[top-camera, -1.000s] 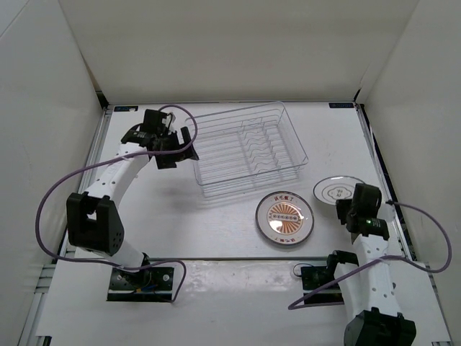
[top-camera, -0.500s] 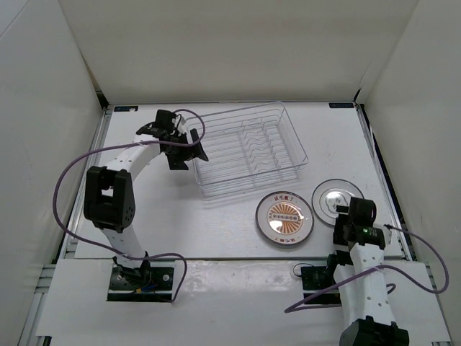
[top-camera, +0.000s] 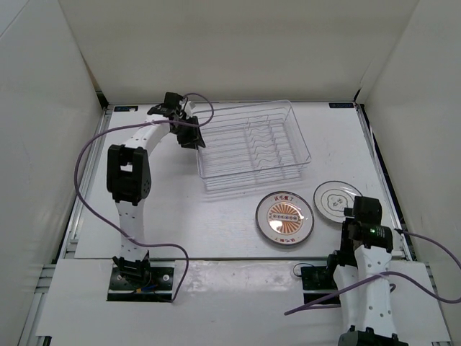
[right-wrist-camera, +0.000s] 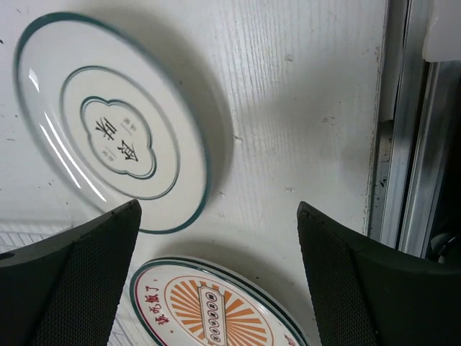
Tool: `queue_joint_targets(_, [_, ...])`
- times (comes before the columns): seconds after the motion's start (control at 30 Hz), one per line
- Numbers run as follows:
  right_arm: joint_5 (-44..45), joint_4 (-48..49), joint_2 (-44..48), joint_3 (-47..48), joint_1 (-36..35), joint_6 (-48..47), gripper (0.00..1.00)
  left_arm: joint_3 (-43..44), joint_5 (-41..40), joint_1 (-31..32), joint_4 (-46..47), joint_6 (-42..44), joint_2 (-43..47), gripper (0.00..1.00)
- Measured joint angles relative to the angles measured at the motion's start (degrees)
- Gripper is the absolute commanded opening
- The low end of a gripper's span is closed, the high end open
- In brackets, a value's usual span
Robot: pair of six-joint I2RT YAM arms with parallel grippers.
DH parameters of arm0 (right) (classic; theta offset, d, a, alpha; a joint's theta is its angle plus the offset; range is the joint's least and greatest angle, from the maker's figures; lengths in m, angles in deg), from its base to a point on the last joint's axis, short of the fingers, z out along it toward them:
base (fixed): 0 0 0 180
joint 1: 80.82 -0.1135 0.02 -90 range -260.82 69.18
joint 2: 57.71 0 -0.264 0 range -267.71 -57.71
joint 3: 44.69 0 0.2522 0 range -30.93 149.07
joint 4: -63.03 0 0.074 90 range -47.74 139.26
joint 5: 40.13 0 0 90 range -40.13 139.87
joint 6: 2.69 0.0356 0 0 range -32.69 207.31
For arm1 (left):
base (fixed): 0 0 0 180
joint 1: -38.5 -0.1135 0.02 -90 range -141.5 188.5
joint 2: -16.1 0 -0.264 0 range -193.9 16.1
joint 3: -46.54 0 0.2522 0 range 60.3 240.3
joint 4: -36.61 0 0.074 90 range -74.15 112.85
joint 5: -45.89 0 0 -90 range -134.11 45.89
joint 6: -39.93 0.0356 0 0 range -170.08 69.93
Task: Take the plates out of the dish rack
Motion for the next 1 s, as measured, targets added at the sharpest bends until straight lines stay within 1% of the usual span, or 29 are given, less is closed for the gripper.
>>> queue_joint_targets(0.1, [0.63,-0.31,1.11,0.35,0.0,-0.17,0.9,7.5,0.44,-0.31,-0.72,2.47,-5.49,0.4])
queue_joint_targets(0.17, [0.85,-0.44,1.66,0.52,0.0,-0.26,0.9,10.49,0.87,-0.31,-0.07,3.43,-7.93,0.36])
queue_joint_targets(0.23, [1.07,-0.72,2.03,0.94,0.0,-0.33,0.9,13.11,1.2,-0.17,0.15,3.43,-9.68,0.29])
queue_joint_targets(0.33, [1.31,-1.46,2.38,1.88,0.0,-0.5,0.9,18.84,0.9,0.42,0.48,2.86,-13.31,0.29])
queue_joint_targets(0.5, [2.23,-3.02,2.38,3.76,0.0,-1.22,0.9,25.86,1.05,2.86,4.81,0.96,-19.02,0.28])
queue_joint_targets(0.6, [2.58,-4.15,2.34,5.55,0.0,-2.86,0.9,27.02,0.46,5.57,9.03,-0.81,-20.65,0.28])
queue_joint_targets(0.7, [3.39,-4.55,2.08,8.28,0.0,-5.73,0.9,27.1,-1.42,8.55,13.0,-4.37,-21.53,0.23])
queue_joint_targets(0.8, [4.39,-5.03,0.96,12.17,0.0,-10.49,0.9,27.1,-5.11,10.8,16.41,-9.07,-22.12,0.17])
queue_joint_targets(0.87, [4.9,-5.2,-0.17,15.04,0.0,-13.99,0.9,27.1,-7.61,11.8,17.35,-12.09,-22.21,0.14])
queue_joint_targets(0.9, [4.98,-5.18,-0.81,16.37,0.0,-15.91,0.9,27.1,-8.72,12.13,17.68,-13.75,-22.25,0.11])
queue_joint_targets(1.0, [5.05,-5.27,-2.45,19.39,0.0,-20.79,0.9,27.1,-12.81,12.59,18.86,-18.84,-22.58,0.09])
